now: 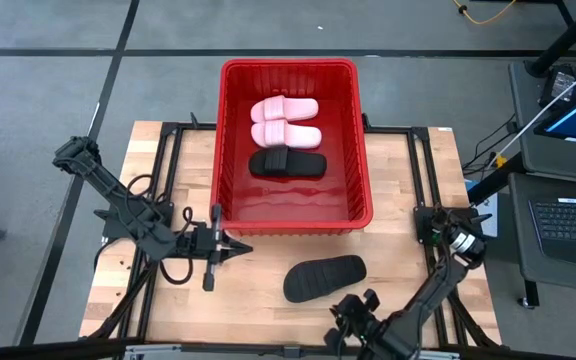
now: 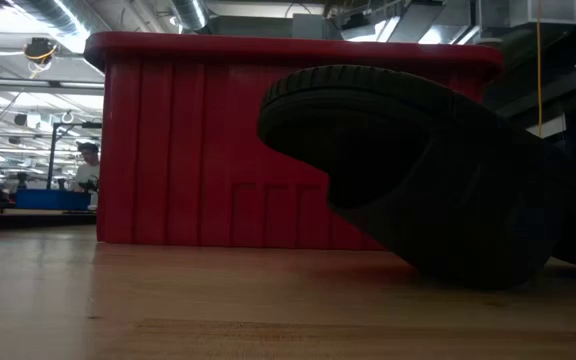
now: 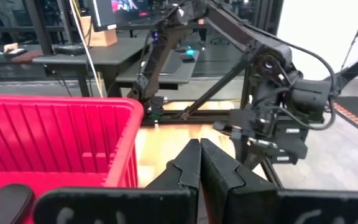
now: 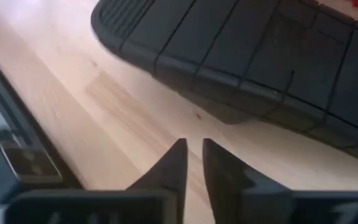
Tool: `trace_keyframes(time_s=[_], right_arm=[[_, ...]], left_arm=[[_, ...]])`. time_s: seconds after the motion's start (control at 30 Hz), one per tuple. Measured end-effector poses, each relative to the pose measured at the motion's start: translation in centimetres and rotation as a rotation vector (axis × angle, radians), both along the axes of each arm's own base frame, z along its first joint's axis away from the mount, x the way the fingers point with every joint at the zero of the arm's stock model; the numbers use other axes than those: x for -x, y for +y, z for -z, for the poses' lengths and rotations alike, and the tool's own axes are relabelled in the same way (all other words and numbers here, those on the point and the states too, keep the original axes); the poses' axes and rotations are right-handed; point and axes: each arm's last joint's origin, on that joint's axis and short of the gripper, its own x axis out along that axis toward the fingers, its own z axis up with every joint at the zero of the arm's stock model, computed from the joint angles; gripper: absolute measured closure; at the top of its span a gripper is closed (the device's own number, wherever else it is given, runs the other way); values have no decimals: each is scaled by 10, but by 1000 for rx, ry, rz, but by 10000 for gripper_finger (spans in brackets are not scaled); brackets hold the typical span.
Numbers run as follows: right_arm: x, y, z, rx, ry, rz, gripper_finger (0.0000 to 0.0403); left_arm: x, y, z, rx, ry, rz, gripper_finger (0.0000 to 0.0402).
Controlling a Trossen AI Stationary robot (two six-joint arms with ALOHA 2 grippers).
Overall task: Pick and place slides into bin
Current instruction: Put the black slide into the bin
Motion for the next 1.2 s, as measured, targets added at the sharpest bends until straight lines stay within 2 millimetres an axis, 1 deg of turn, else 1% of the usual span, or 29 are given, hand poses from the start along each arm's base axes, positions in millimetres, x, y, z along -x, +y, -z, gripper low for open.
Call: trace_keyframes(time_s=[0.23,0.33,0.47,0.7,0.87,1.0,1.07,1.2], right_arm=[[-7,-1,2,-91,-72,93,270],[-7,-2,9,-116,-117,125,243],[-2,-7,23,-94,-121,145,223],[9,-16,45,-29,-119,129,218],[17,-17,66,-73,-172,116,218],[18,-21,77,-48,-242,87,227],[19,-23,81,-9,-229,49,233],[21,-30,91,4,-229,26,243]], left_arm=[[3,-3,4,-31,38,18,400],[4,-4,6,-40,49,22,400],[4,-4,6,-46,57,22,400],[4,-4,7,-53,65,22,400],[4,-4,7,-43,64,21,400],[4,-4,7,-35,64,19,400],[4,-4,7,-34,64,19,400],[4,-3,7,-34,64,17,400]])
